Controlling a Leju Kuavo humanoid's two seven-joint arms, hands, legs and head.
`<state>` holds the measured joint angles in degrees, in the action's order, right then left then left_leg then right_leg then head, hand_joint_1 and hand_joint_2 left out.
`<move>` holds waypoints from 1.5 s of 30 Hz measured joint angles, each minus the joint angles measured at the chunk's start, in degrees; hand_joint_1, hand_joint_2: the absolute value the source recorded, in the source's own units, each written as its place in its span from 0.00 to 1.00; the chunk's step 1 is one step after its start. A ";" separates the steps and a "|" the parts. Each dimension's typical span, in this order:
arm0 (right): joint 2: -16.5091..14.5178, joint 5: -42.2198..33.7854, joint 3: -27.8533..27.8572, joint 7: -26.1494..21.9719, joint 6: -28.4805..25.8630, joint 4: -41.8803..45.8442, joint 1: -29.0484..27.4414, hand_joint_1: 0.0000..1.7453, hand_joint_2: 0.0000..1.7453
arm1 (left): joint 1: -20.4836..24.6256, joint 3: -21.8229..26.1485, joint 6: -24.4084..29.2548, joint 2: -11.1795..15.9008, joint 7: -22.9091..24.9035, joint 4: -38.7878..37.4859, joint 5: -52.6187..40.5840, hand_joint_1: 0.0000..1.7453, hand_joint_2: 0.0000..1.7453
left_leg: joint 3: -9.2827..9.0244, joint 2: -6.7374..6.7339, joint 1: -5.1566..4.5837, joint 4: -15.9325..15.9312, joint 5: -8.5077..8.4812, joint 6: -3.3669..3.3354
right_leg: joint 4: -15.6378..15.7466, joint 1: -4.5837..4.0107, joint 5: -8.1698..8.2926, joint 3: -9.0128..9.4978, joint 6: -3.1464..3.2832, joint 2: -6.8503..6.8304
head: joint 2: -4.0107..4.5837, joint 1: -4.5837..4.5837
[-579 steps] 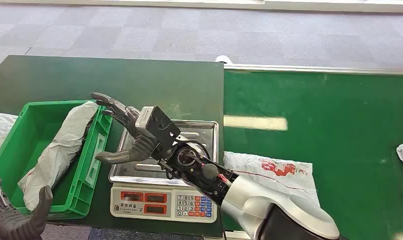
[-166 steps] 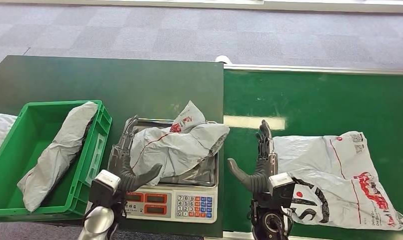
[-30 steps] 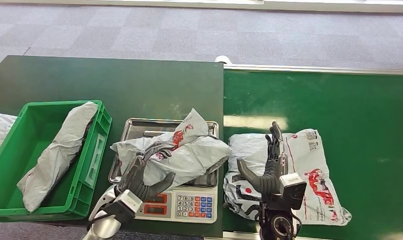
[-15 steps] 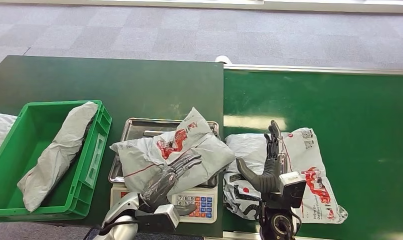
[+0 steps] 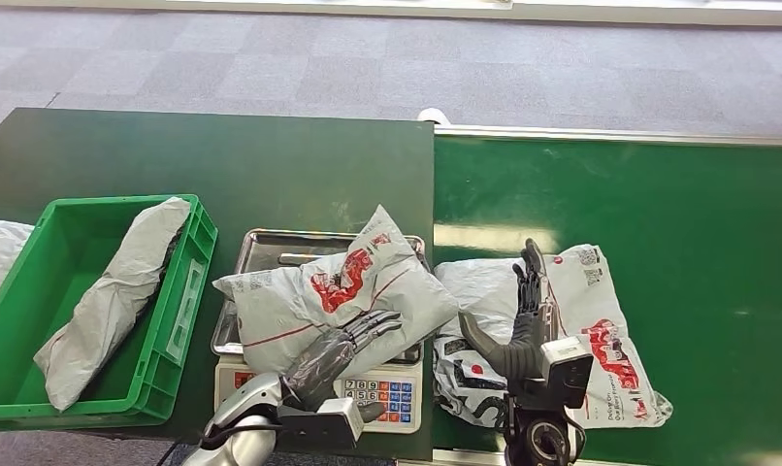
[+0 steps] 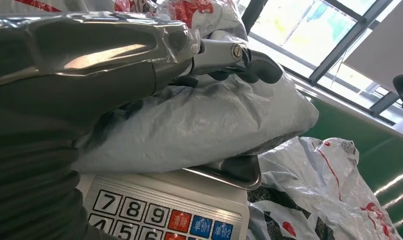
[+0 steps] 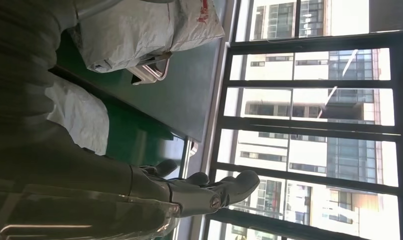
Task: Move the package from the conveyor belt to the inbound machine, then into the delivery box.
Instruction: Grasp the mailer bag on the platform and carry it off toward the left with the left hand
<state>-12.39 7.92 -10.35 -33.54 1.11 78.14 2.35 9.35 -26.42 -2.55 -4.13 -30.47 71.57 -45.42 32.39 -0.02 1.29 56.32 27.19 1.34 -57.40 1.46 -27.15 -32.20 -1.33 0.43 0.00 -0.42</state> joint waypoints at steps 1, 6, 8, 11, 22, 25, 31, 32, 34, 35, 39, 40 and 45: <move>0.00 0.01 0.01 0.01 0.00 0.00 -0.05 0.00 1.00 | 0.12 0.00 -0.31 0.00 0.19 -0.20 0.02 0.00 1.00 | -0.01 0.00 0.00 0.00 0.00 0.00 | 0.00 0.00 0.00 0.01 0.00 0.00 | 0.00 -0.01; 0.00 0.15 0.06 0.09 0.00 0.01 -0.12 0.00 1.00 | 0.75 0.00 -1.93 0.00 0.81 -1.00 0.18 0.01 1.00 | -0.09 0.00 0.00 0.00 0.00 0.00 | 0.00 0.00 0.00 0.11 0.00 -0.01 | 0.00 0.01; 0.00 0.17 0.08 0.11 0.00 0.01 -0.12 0.00 1.00 | 0.90 -0.01 -2.39 0.00 0.88 -1.26 0.22 0.18 1.00 | -0.12 0.00 0.00 0.00 0.00 0.00 | 0.00 0.00 0.00 0.15 0.00 -0.01 | 0.00 0.00; 0.00 0.21 0.10 0.20 -0.03 0.01 -0.11 0.00 1.00 | 1.41 -0.14 -4.06 0.02 1.06 -1.83 0.53 0.75 1.00 | -0.18 0.03 0.00 0.00 0.00 0.00 | 0.00 0.00 0.00 0.23 0.00 -0.05 | 0.00 -0.01; -0.01 0.27 0.10 0.45 -0.17 0.01 -0.06 0.00 1.00 | 2.84 -0.59 -5.05 0.02 0.60 -3.23 2.03 1.00 1.00 | -0.30 0.08 0.00 0.00 -0.01 -0.01 | 0.00 0.00 -0.01 0.37 -0.01 -0.14 | 0.00 0.00; -0.01 0.27 0.10 0.45 -0.17 0.00 -0.05 0.00 1.00 | 2.91 -0.59 -5.13 -0.01 0.59 -3.24 2.30 1.00 1.00 | -0.30 0.08 0.00 0.00 0.00 0.00 | 0.00 0.00 -0.01 0.36 0.00 -0.14 | 0.00 0.00; -0.01 0.27 0.12 0.46 -0.17 0.00 -0.02 0.00 1.00 | 3.03 -0.61 -5.72 -0.03 0.66 -3.38 3.01 1.00 1.00 | -0.28 0.07 0.00 -0.01 0.00 0.00 | 0.00 0.00 -0.03 0.34 -0.01 -0.13 | 0.00 0.00; -0.01 0.27 0.12 0.47 -0.17 0.00 -0.02 0.00 1.00 | 3.10 -0.62 -5.74 -0.03 0.65 -3.43 3.04 1.00 1.00 | -0.28 0.07 0.00 -0.01 0.00 0.00 | 0.00 0.00 -0.03 0.35 -0.01 -0.13 | 0.00 0.00; -0.01 0.27 0.12 0.48 -0.17 0.00 -0.02 0.00 1.00 | 3.24 -0.63 -5.67 -0.05 0.50 -3.50 3.16 1.00 1.00 | -0.28 0.07 0.00 -0.01 0.00 0.00 | 0.00 0.00 -0.03 0.35 -0.01 -0.13 | 0.00 0.01; 0.00 0.27 0.12 0.48 -0.17 0.00 -0.02 0.00 1.00 | 3.29 -0.63 -5.53 -0.06 0.31 -3.51 3.32 1.00 1.00 | -0.28 0.07 0.00 -0.01 0.00 0.00 | 0.00 0.00 -0.03 0.35 -0.01 -0.13 | 0.00 0.01; 0.00 0.27 0.12 0.50 -0.18 0.01 -0.01 0.00 1.00 | 3.15 -0.56 -3.66 -0.07 -1.73 -3.37 4.70 1.00 1.00 | -0.28 0.07 0.00 -0.01 0.00 0.00 | 0.00 0.00 -0.02 0.32 -0.01 -0.13 | 0.00 0.00; 0.00 0.26 0.12 0.50 -0.19 0.01 -0.01 0.00 1.00 | 2.98 -0.50 -2.90 -0.07 -2.47 -3.17 5.31 1.00 1.00 | -0.27 0.07 0.00 -0.01 0.00 0.00 | 0.00 0.00 -0.02 0.30 0.00 -0.12 | 0.00 -0.01; 0.00 0.07 0.12 0.51 -0.57 0.01 0.00 0.00 1.00 | 1.34 0.58 -0.47 -0.09 -5.86 -0.23 10.10 1.00 1.00 | -0.14 0.07 0.00 -0.01 0.00 0.00 | 0.00 0.00 -0.02 0.17 0.00 -0.12 | 0.00 0.00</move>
<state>-12.39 7.99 -10.23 -33.04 0.55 78.14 2.34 10.69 -25.85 -3.02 -4.22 -36.33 71.33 -35.32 32.25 0.05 1.29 56.31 27.19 1.34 -57.40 1.45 -27.17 -32.03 -1.34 0.31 0.00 -0.42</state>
